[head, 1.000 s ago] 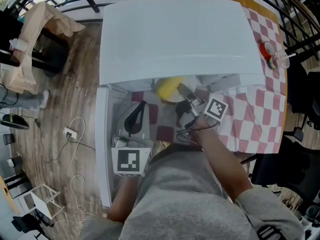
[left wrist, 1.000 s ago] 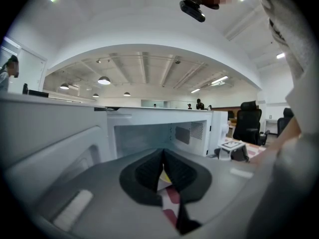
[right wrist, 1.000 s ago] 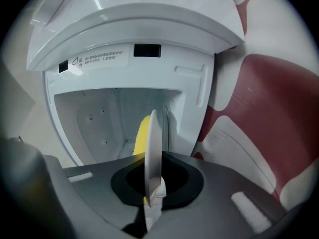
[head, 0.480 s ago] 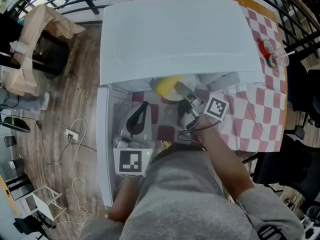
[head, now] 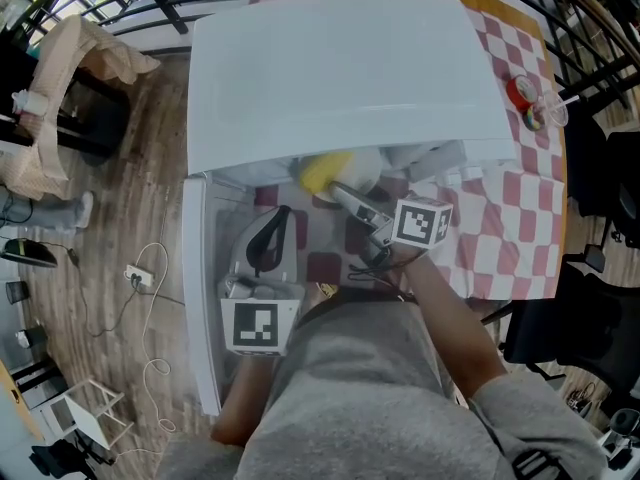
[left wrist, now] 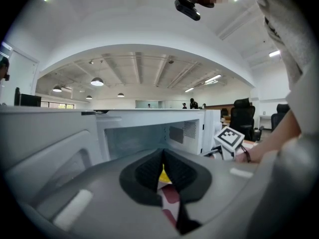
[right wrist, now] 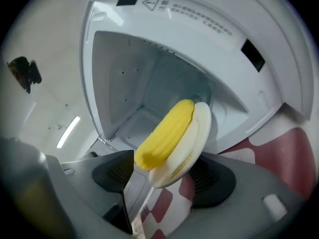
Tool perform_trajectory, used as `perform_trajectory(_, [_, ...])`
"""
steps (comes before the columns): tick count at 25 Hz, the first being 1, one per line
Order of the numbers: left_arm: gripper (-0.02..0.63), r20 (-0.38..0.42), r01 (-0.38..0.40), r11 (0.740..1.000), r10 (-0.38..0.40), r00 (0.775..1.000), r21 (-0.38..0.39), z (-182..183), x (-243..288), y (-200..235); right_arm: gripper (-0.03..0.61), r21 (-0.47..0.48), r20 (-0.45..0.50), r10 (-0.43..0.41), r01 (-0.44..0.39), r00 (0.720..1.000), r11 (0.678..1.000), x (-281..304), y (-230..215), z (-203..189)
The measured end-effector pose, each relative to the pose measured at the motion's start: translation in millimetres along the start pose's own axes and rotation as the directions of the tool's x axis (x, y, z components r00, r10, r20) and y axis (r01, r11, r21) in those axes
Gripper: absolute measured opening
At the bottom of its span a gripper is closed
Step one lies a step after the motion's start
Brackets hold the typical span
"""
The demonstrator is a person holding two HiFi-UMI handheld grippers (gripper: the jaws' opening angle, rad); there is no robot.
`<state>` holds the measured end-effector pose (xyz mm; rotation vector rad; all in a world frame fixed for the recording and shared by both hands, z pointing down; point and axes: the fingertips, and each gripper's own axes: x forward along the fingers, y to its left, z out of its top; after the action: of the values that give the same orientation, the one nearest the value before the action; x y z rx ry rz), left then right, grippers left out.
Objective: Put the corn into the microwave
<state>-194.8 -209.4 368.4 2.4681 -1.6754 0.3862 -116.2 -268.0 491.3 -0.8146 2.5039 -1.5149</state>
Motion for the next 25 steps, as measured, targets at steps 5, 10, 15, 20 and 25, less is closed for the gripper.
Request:
perform_trajectory(5, [0.011, 0.004, 0.007, 1.0, -0.007, 1.0, 0.008, 1.1, 1.1, -2.9, 0.384, -0.21, -0.075, -0.084, 0.066, 0.994, 0.976, -1.3, 4.0, -7.2])
perform_trajectory(10, [0.011, 0.001, 0.009, 1.0, -0.009, 1.0, 0.015, 1.9, 0.4, -5.6, 0.419, -0.307, -0.095, -0.18, 0.143, 0.979, 0.941, -12.8, -5.5, -12.8])
perform_trajectory(15, [0.011, 0.009, 0.011, 1.0, -0.011, 1.0, 0.017, 3.2, 1.0, -7.0, 0.423, -0.392, -0.086, -0.247, 0.195, 0.965, 0.899, -29.6, -12.0, -13.2])
perform_trajectory(20, [0.011, 0.009, 0.013, 1.0, -0.013, 1.0, 0.018, 2.4, 0.7, -7.5, 0.434, -0.599, 0.078, -0.326, 0.306, 0.942, 0.74, -43.4, 1.7, 2.0])
perform_trajectory(25, [0.011, 0.008, 0.017, 1.0, -0.017, 1.0, 0.014, 0.3, -0.4, -9.9, 0.435, -0.681, 0.141, -0.38, 0.368, 0.914, 0.632, -33.3, 1.5, -3.5])
